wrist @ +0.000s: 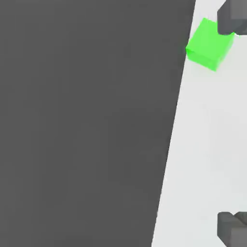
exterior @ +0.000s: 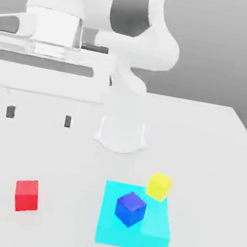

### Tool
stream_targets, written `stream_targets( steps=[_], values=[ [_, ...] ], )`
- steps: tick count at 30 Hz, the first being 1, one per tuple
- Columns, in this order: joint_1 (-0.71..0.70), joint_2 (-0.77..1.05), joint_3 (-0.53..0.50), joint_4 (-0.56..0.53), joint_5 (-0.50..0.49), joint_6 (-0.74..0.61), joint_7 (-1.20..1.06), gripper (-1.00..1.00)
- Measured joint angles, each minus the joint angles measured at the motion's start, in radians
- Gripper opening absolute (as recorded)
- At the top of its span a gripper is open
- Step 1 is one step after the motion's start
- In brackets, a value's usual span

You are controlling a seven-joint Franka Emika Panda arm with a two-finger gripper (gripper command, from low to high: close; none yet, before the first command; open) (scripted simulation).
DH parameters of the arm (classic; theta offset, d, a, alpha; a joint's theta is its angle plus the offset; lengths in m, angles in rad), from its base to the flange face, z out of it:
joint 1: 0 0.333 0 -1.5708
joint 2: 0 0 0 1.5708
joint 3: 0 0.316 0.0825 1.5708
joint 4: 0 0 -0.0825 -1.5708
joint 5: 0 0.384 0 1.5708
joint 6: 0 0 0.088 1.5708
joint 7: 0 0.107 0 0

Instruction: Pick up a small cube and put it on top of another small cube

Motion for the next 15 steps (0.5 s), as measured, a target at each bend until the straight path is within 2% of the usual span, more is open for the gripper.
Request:
stream_targets(
  steps=[3,7,13,14,15],
  values=[
    [-0.03,0.113,-0.037,-0.046,0.044,0.059,-0.13,0.0],
    [-0.101,0.264,-0.025,-0.102,0.112,0.138,-0.305,0.0],
    [-0.25,0.482,0.153,-0.072,0.291,0.298,-0.466,0.0],
    [-0.268,0.504,0.175,-0.068,0.307,0.316,-0.478,-1.0],
    [-0.268,0.504,0.175,-0.068,0.307,0.316,-0.478,-1.0]
  ],
)
